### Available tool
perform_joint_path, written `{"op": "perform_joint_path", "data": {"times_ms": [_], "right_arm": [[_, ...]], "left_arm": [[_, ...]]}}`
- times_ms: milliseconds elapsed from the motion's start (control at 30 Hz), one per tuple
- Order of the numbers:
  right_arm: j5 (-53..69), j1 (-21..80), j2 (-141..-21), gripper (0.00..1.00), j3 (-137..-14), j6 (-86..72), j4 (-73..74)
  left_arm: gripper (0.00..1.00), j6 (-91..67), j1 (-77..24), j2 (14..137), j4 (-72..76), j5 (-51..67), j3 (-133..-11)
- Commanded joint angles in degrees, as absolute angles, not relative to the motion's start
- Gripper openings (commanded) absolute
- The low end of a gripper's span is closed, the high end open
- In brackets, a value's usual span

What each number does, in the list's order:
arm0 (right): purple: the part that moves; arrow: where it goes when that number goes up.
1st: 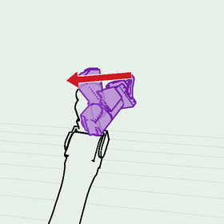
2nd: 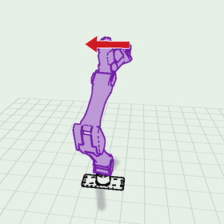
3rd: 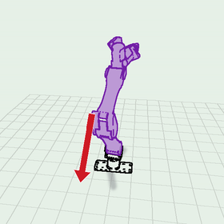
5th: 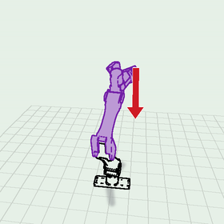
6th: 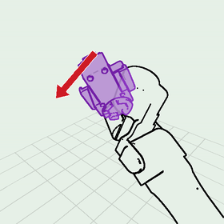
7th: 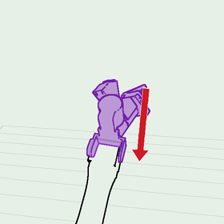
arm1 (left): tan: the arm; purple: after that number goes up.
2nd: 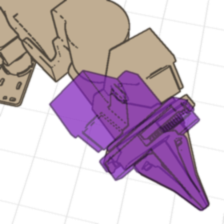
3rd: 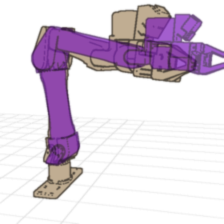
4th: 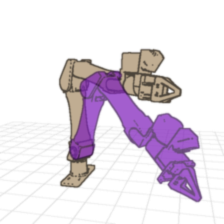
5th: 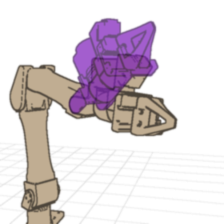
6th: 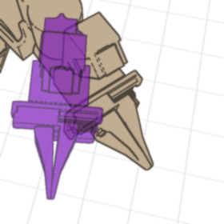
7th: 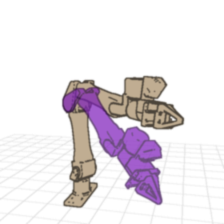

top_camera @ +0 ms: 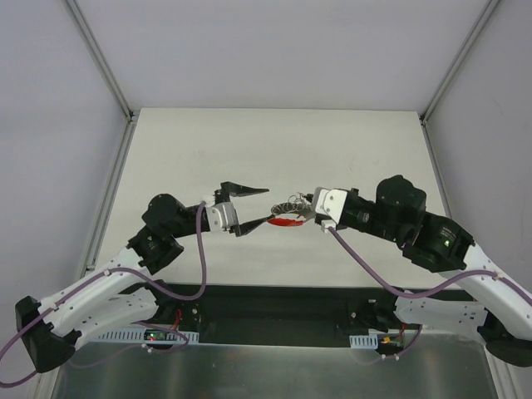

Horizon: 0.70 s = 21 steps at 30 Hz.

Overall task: Remove the keys from the keyring
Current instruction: Adjust the key on the keyring.

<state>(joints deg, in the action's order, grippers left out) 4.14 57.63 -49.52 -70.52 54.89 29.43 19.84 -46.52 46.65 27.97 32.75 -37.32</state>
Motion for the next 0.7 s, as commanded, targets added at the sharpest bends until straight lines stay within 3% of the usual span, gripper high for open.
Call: {"op": "perform_joint_path", "data": {"times_ms": [0, 467, 667], "right_arm": [[4.6, 57.7, -49.7, 0.01, -71.8, 52.6, 25.9], [-1.4, 57.6, -53.1, 0.01, -75.1, 44.0, 27.3], [-3.9, 57.7, -57.5, 0.01, -79.1, 40.5, 31.2]], "left_arm": [[0.59, 16.0, -46.8, 43.6, 20.2, 30.1, -44.0], [0.64, 29.5, -54.9, 44.0, 13.1, 25.8, -50.3], [0.63, 33.4, -59.5, 45.4, 13.1, 9.5, -50.9]]}}
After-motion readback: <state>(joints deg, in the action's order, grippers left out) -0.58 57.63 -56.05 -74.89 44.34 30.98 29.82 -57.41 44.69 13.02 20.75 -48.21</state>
